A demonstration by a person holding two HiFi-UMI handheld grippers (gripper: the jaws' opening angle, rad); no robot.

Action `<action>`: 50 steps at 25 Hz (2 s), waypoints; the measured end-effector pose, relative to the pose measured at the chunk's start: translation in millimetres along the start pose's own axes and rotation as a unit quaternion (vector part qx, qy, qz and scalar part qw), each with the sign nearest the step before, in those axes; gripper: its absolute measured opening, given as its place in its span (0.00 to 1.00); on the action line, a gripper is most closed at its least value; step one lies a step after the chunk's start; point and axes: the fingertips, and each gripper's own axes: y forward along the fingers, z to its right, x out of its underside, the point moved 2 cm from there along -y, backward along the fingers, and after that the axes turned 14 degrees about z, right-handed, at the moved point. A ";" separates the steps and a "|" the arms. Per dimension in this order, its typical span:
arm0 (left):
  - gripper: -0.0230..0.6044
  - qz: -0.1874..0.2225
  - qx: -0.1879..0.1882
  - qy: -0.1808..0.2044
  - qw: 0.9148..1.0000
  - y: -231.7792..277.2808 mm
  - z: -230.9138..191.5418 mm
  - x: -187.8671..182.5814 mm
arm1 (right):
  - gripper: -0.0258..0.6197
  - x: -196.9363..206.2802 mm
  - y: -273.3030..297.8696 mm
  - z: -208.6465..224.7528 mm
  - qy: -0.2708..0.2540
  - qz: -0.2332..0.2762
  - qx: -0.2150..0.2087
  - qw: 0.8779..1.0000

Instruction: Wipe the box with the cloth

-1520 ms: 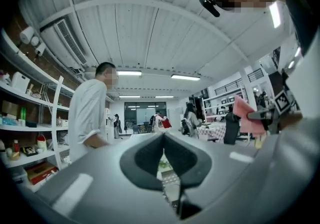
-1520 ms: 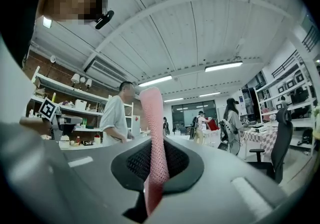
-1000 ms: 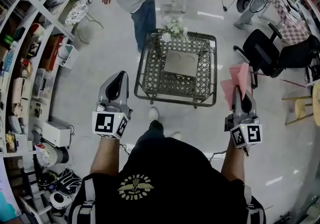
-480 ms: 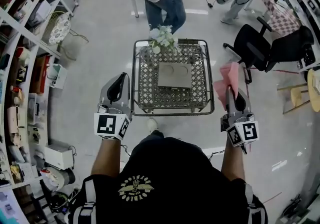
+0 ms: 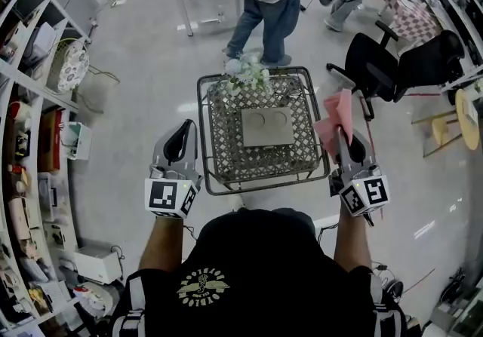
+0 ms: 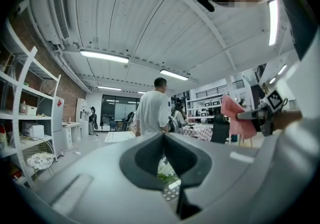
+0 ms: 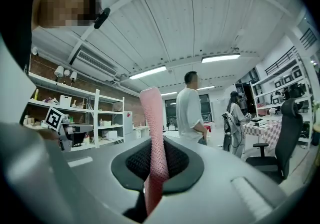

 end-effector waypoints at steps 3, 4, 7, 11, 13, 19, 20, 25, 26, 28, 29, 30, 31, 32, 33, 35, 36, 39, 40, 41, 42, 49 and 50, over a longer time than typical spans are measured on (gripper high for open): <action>0.04 -0.004 0.002 -0.005 1.000 8.3 -19.3 11.0 | 0.07 13.8 14.0 -12.0 0.004 -0.013 -0.001 1.000; 0.04 -0.007 0.002 -0.009 1.000 11.5 -22.0 15.6 | 0.07 20.0 17.4 -14.3 0.005 -0.020 -0.003 1.000; 0.04 -0.018 0.014 -0.018 1.000 19.7 -18.8 30.7 | 0.07 38.1 24.5 -17.5 0.011 -0.041 -0.009 0.999; 0.04 -0.041 0.025 -0.032 0.998 33.1 -9.8 56.6 | 0.07 66.5 32.6 -15.0 0.025 -0.071 -0.016 0.997; 0.04 -0.050 0.028 -0.038 0.998 43.4 -2.9 68.4 | 0.07 80.0 36.4 -8.0 0.031 -0.088 -0.019 0.995; 0.04 -0.080 0.014 -0.050 0.995 73.0 6.8 98.5 | 0.07 123.9 61.5 12.2 0.053 -0.140 -0.049 0.988; 0.04 -0.088 0.008 -0.049 0.995 77.0 4.9 105.0 | 0.07 130.6 69.6 13.4 0.056 -0.146 -0.061 0.986; 0.04 -0.113 -0.015 -0.049 0.992 103.7 3.4 131.1 | 0.07 160.7 103.1 23.2 0.065 -0.175 -0.106 0.977; 0.04 -0.118 -0.020 -0.049 0.992 107.2 2.5 139.6 | 0.07 171.6 108.0 23.9 0.068 -0.184 -0.114 0.974; 0.04 -0.127 -0.030 -0.049 0.990 111.5 -0.6 156.9 | 0.07 195.7 116.6 22.0 0.076 -0.202 -0.130 0.968; 0.04 -0.130 -0.036 -0.050 0.990 112.7 -2.7 164.4 | 0.07 207.7 120.4 19.2 0.080 -0.212 -0.138 0.964; 0.04 -0.135 -0.042 -0.052 0.989 113.4 -5.0 170.8 | 0.07 219.9 123.9 15.5 0.083 -0.222 -0.147 0.960; 0.04 -0.140 -0.047 -0.056 0.987 114.3 -7.2 176.2 | 0.07 232.4 127.5 11.4 0.087 -0.232 -0.157 0.956; 0.04 -0.148 -0.051 -0.059 0.986 115.3 -8.9 180.5 | 0.07 245.0 131.1 6.9 0.091 -0.243 -0.168 0.951; 0.04 -0.153 -0.055 -0.061 0.985 116.2 -10.5 183.8 | 0.07 257.6 134.2 2.1 0.094 -0.254 -0.178 0.946; 0.04 -0.156 -0.065 -0.062 0.984 115.1 -14.0 188.3 | 0.07 281.9 137.9 -9.6 0.098 -0.276 -0.201 0.935; 0.04 -0.157 -0.073 -0.062 0.983 112.4 -16.2 190.2 | 0.07 294.1 138.8 -16.8 0.101 -0.286 -0.212 0.929; 0.04 -0.162 -0.095 -0.058 0.980 99.8 -22.0 193.7 | 0.07 331.5 141.0 -36.4 0.105 -0.312 -0.243 0.912; 0.04 -0.163 -0.102 -0.055 0.980 95.2 -24.7 192.1 | 0.07 341.4 143.5 -42.3 0.108 -0.321 -0.249 0.907; 0.04 -0.164 -0.109 -0.051 0.979 89.6 -28.6 189.0 | 0.07 349.2 146.9 -48.8 0.112 -0.330 -0.254 0.902; 0.04 -0.163 -0.118 -0.045 0.978 82.4 -34.0 185.1 | 0.07 355.7 150.9 -55.7 0.116 -0.338 -0.257 0.898; 0.04 -0.180 -0.171 -0.026 0.968 26.3 -55.4 170.7 | 0.07 437.9 157.9 -81.3 0.102 -0.404 -0.251 0.874; 0.04 -0.183 -0.176 -0.025 0.967 20.6 -55.1 169.2 | 0.07 455.3 155.6 -81.1 0.097 -0.420 -0.243 0.869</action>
